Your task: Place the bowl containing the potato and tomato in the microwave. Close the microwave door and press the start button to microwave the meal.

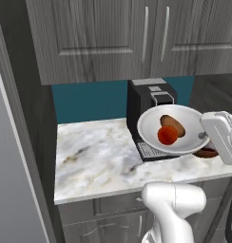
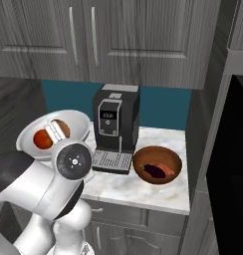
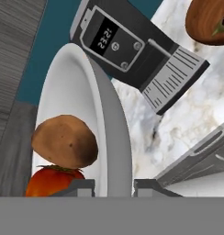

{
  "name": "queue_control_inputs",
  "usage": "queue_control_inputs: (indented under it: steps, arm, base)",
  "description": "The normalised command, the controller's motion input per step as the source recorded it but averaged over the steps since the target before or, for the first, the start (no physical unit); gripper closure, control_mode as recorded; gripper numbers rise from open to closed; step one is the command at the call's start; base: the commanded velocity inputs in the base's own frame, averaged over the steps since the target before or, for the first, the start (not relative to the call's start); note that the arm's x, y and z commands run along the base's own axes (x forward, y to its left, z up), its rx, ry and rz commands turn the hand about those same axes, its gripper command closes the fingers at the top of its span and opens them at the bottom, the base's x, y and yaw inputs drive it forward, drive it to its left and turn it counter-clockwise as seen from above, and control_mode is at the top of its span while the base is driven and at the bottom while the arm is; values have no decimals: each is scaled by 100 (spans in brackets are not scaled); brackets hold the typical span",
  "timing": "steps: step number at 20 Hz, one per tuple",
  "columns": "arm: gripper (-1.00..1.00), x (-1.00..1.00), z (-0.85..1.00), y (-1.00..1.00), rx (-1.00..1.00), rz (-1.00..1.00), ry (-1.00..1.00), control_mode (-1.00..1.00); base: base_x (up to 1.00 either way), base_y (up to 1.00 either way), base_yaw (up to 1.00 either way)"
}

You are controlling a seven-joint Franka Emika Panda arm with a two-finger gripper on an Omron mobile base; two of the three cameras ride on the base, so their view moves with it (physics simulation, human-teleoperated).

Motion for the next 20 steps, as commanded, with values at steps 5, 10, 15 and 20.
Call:
queue_control_inputs:
  steps: [5,10,15,20]
  arm:
    - [100,0,0,0,0,-1,0,100]
    - [100,0,0,0,0,0,0,100]
    - [100,0,0,0,0,0,0,100]
    - [100,0,0,0,0,0,0,100]
  base:
    - [-3,0,-1]
    - [-45,-2,-4]
    - [-95,-1,-5]
    - [-71,-4,-19]
